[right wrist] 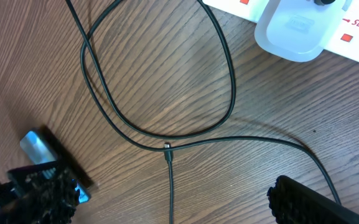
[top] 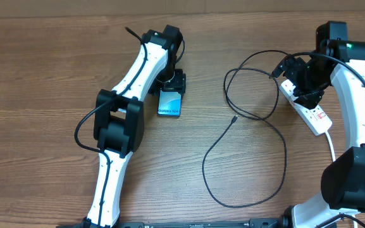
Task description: Plug charger to phone and switch on socket
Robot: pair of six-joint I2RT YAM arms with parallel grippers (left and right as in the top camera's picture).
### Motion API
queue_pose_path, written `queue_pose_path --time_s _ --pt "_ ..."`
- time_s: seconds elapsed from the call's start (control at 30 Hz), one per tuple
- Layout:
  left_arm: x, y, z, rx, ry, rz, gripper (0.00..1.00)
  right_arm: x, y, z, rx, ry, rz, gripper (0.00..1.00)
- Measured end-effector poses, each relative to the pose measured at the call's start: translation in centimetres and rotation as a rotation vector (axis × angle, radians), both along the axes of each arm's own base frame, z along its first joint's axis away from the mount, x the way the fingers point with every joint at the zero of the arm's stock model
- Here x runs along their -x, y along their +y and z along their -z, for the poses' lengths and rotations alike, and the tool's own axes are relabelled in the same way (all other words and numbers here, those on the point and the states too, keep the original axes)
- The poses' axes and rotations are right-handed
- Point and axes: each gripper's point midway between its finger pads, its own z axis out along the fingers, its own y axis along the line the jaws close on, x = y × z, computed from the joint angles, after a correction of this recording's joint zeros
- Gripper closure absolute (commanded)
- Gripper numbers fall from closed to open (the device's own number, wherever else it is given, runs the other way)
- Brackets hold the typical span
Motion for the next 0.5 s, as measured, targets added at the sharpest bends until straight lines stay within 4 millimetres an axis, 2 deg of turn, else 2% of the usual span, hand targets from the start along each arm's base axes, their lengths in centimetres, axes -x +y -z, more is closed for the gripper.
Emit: queue_pose_path --time_s 0.27,0.37,0.5 --pt "0.8 -0.6 -2.5 0.039 0.035 -0.002 0.28 0.0 0.0 0.0 -0.002 0.001 0.000 0.00" --pt "1.4 -1.9 -3.5 0.123 0.072 -0.010 0.29 0.0 0.1 0.0 -0.004 0.001 0.000 0.00" --pt "1.6 -4.3 -5.4 0.328 0.121 -0.035 0.30 0.2 0.2 0.0 -0.012 0.006 -0.002 0.00"
